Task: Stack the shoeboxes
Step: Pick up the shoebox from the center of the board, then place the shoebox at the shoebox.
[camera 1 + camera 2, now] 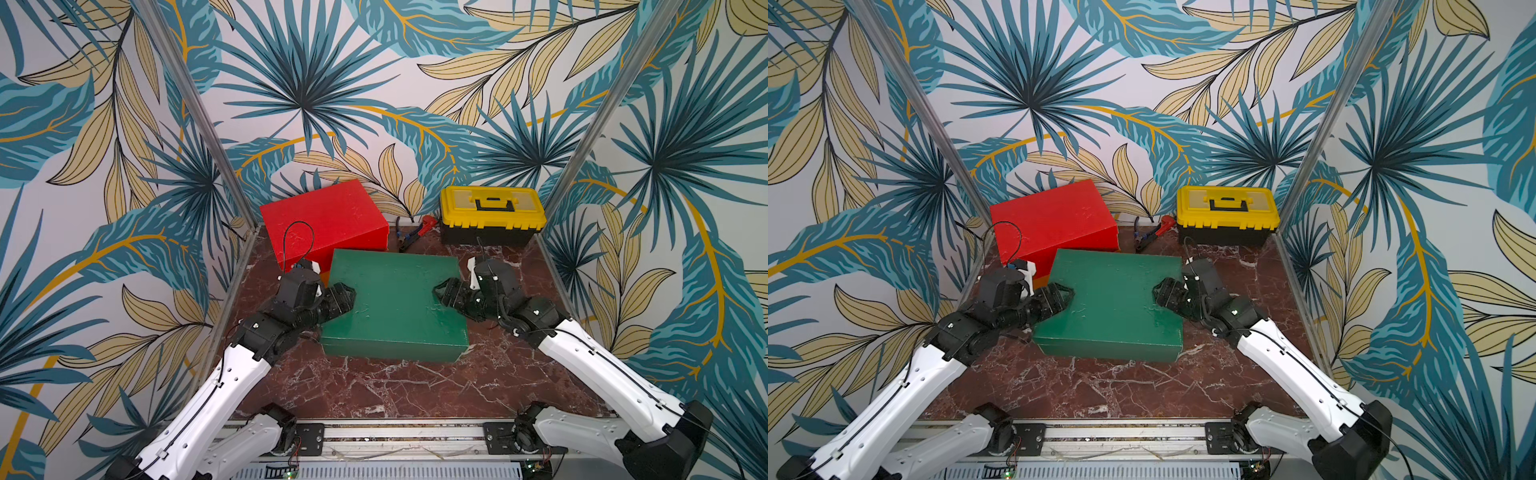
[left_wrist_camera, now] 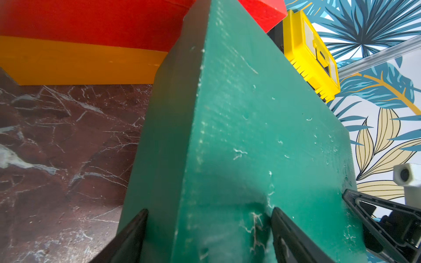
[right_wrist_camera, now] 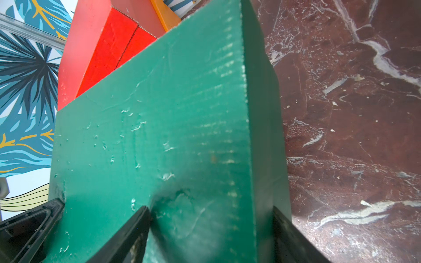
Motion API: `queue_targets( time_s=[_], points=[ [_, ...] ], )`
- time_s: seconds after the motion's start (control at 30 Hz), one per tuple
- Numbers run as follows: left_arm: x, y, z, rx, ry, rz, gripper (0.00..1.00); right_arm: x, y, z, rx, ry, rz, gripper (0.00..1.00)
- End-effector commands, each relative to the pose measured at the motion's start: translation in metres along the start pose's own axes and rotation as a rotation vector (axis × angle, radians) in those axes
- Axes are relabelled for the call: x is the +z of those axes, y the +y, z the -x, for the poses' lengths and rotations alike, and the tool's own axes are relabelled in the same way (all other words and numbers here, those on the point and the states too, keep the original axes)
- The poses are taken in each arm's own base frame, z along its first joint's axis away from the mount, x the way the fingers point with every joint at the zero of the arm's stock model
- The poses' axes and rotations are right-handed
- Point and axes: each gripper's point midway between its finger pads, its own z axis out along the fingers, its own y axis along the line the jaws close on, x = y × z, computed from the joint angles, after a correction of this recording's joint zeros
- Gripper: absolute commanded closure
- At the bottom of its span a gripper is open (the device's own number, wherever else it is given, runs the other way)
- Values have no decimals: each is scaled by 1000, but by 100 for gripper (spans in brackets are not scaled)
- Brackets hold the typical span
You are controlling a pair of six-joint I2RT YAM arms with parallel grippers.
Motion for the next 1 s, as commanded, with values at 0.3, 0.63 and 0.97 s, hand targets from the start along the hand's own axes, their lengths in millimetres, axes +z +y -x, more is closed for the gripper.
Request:
queue_targets(
  time_s=[0.3, 0.63, 0.97],
  points=[
    [-64, -135, -3, 131, 97, -476, 18, -20, 140, -18, -150, 174, 421, 22],
    [-83, -145, 25, 142, -7, -445, 18, 3, 194, 4, -172, 220, 461, 23],
    [-81, -157, 49, 134, -55, -391, 18, 21, 259, 22, -241, 298, 554, 23]
  ],
)
